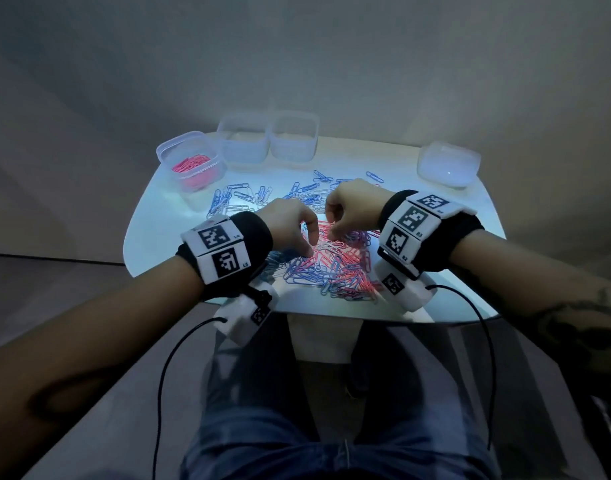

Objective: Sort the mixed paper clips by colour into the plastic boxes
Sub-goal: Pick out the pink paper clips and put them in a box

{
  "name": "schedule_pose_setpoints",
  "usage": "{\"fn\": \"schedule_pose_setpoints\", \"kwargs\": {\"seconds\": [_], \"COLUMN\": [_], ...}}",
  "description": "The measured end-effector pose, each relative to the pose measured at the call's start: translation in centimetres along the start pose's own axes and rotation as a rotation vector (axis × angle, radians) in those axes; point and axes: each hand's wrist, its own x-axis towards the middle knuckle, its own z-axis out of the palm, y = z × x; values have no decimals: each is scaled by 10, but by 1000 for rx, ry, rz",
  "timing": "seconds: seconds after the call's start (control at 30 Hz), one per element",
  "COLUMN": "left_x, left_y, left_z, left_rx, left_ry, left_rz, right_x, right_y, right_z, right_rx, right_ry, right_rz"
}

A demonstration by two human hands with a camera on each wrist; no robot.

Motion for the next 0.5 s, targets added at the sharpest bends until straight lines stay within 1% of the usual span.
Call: {"fn": "schedule_pose_setpoints", "kwargs": {"seconds": [0.07, 0.13, 0.2, 0.4, 0.5], "left_x": [-1, -1, -1, 0, -1], "left_y": [-1, -1, 0, 0, -3], "left_z": [0, 2, 4, 3, 2], "left_rx": [-13, -39, -56, -32, -34], "left_ry": [13, 55, 81, 67, 80], "left_rz": [6, 32, 51, 34, 27], "right_x": [1, 2, 3, 17, 23], "right_y": [-2, -3, -4, -12, -16], "right_z": [2, 3, 3, -1, 0], "right_rx": [-28, -48, -42, -34, -75], "right_ry": [-9, -9, -20, -28, -4], "right_rz": [2, 0, 24, 137, 153]}}
